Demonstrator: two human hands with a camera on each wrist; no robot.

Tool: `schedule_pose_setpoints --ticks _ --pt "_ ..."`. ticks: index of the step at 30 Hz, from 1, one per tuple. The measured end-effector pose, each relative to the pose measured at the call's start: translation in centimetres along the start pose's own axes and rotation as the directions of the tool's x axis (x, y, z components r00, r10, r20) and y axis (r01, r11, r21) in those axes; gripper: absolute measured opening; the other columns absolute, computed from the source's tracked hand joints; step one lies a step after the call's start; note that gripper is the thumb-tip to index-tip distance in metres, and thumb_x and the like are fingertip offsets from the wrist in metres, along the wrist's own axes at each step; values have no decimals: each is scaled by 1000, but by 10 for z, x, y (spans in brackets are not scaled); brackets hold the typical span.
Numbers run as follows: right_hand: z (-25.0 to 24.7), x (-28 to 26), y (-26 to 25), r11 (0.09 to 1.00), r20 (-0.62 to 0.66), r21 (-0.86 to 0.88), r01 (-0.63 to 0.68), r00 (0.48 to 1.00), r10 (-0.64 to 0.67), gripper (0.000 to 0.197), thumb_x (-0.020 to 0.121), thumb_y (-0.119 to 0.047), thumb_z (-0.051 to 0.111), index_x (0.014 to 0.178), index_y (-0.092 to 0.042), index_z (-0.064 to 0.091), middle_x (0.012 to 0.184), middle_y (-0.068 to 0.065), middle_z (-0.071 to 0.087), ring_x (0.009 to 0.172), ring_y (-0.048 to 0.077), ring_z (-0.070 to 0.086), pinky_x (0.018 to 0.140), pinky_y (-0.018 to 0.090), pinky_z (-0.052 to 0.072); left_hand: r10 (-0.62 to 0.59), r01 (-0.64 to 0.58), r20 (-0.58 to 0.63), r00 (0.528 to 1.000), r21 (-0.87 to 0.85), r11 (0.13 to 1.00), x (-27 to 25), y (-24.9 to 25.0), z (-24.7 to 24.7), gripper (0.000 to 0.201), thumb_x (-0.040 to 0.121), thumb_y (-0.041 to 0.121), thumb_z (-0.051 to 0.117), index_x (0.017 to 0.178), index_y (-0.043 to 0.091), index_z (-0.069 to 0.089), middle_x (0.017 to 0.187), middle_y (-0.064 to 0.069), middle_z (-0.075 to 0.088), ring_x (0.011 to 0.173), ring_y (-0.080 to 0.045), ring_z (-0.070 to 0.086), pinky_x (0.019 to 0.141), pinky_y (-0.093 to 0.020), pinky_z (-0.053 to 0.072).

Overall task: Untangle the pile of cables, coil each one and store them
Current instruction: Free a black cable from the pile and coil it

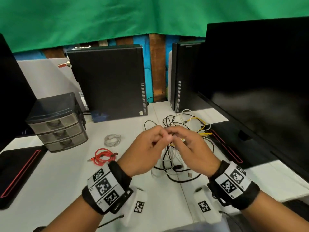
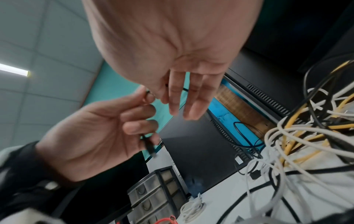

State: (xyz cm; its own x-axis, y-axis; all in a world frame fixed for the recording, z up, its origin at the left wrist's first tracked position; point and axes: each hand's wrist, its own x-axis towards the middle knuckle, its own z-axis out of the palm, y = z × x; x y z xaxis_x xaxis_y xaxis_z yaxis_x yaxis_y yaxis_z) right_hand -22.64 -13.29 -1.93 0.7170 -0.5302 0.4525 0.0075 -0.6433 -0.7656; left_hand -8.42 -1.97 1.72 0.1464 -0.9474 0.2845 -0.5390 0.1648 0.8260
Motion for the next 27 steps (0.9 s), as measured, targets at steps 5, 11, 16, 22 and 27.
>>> schedule_pose_setpoints --ticks 5,11,16,22,27 --pt "-7 9 1 999 -83 52 -6 996 10 13 99 -12 61 100 -11 74 86 -1 73 85 10 69 79 31 55 -78 115 116 990 -359 926 -17 23 -13 33 104 32 47 76 23 64 54 11 33 49 -8 27 51 -23 21" --pt "7 -3 -1 1000 -61 14 14 998 -13 19 95 -26 64 86 -17 77 86 -9 61 88 11 60 79 19 46 -89 -39 -87 992 -896 442 -21 59 -53 26 98 36 42 82 17 52 57 7 35 47 -6 39 48 -18 42" --pt "36 -19 -18 995 273 -83 49 962 -25 26 105 -31 47 105 -18 70 81 -3 69 75 10 65 73 31 53 -243 -172 -304 921 -878 446 -12 41 -53 25 100 36 43 95 15 57 56 7 42 61 -8 61 69 -23 59" --pt "21 -21 -46 981 353 -143 132 933 -75 26 106 -37 45 115 -26 67 78 -1 67 71 13 62 72 29 51 -147 -81 -504 851 -402 912 -4 9 -39 25 107 18 41 104 15 66 71 -4 53 78 -11 71 87 -25 57" --pt "-3 -19 -69 976 382 -140 167 919 -102 28 105 -28 47 95 -10 66 64 4 48 57 16 43 56 25 38 99 -62 -455 885 96 993 -2 -17 -29 28 104 27 45 92 24 70 81 9 73 88 -10 71 91 -37 54"
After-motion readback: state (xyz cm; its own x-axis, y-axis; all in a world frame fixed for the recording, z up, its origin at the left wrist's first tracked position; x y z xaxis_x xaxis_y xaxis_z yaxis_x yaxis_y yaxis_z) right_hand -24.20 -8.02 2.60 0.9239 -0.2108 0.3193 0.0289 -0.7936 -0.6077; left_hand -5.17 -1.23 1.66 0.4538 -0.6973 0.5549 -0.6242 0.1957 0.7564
